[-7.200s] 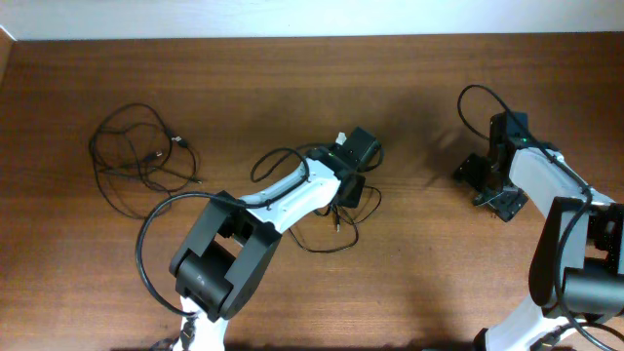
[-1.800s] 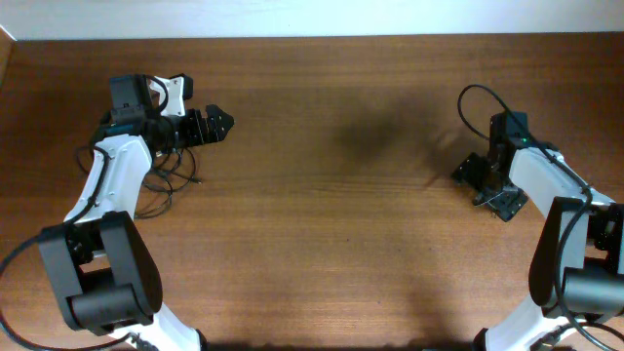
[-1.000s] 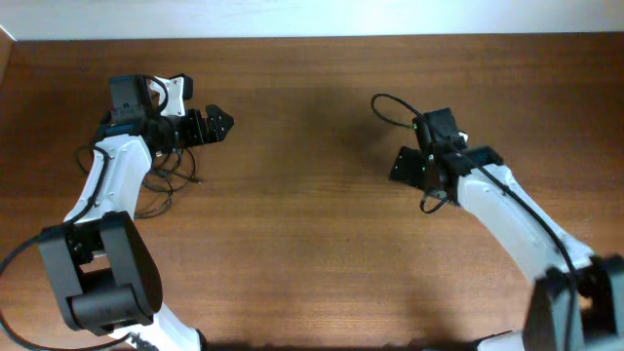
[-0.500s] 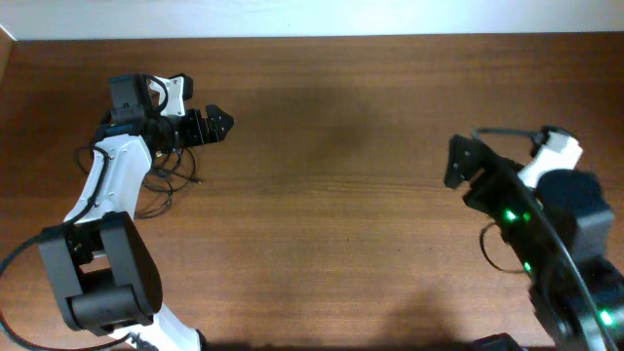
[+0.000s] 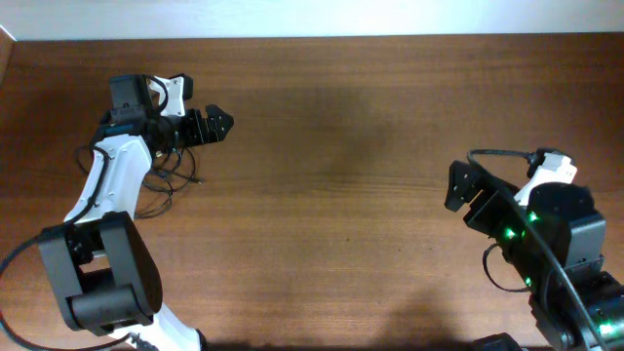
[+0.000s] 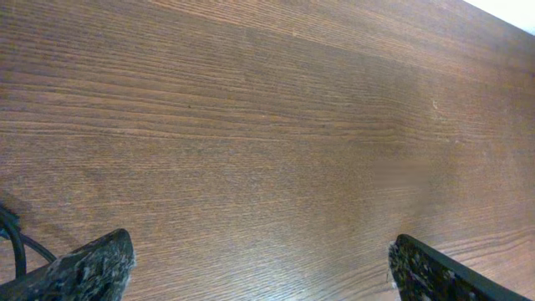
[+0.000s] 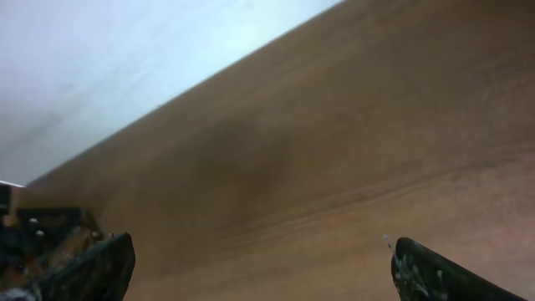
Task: Untangle cables
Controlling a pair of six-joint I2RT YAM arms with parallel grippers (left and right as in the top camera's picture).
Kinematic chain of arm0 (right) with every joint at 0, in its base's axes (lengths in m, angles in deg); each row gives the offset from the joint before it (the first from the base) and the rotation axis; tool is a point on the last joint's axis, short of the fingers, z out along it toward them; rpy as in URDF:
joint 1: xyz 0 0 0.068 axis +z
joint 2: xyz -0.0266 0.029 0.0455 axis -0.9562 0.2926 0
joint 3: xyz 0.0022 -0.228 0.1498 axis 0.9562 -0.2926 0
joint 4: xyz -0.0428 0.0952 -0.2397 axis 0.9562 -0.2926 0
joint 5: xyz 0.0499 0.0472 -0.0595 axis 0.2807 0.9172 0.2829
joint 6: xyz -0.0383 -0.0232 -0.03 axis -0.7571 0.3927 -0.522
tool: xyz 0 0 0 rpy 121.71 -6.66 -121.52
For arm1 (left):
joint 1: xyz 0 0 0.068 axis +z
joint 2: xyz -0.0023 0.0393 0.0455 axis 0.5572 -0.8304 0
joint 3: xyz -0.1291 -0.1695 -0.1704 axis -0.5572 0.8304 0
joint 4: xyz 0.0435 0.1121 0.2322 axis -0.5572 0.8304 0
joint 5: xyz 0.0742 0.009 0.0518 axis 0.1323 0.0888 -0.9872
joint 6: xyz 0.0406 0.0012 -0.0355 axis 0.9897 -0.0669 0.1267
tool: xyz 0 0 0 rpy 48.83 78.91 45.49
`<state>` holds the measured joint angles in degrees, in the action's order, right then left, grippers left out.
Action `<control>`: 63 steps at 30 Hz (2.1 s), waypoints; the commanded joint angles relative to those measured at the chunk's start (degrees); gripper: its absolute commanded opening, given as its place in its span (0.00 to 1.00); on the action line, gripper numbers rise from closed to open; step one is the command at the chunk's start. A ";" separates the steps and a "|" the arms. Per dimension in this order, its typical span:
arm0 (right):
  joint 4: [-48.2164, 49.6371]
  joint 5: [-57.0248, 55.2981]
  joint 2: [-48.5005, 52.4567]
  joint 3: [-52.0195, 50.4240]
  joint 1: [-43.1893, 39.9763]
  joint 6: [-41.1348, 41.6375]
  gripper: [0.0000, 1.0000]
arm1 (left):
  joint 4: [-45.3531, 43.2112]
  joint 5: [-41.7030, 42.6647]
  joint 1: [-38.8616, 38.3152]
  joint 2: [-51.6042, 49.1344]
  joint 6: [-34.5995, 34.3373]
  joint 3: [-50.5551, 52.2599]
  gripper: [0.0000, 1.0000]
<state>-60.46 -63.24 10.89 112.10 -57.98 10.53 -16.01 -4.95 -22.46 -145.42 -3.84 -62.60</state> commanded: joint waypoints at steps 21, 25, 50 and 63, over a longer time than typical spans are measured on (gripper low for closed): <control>17.40 -0.68 -44.26 -34.75 -7.69 0.24 0.98 | 0.04 0.59 0.39 2.08 1.31 0.07 0.99; 20.26 -0.68 -45.29 -39.95 -8.39 0.24 0.98 | 0.04 0.61 0.37 2.08 1.31 0.07 0.99; 60.59 8.37 -45.29 -60.74 -8.96 -50.03 0.98 | 0.04 0.61 0.37 2.08 1.31 0.07 0.99; 43.60 4.07 -45.29 -60.74 -8.98 -50.80 0.98 | 0.02 0.61 0.37 2.08 1.31 0.07 0.99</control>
<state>-16.33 -57.63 -33.78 51.62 -66.63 -39.88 -16.03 -4.95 -22.42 -145.21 -3.64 -62.60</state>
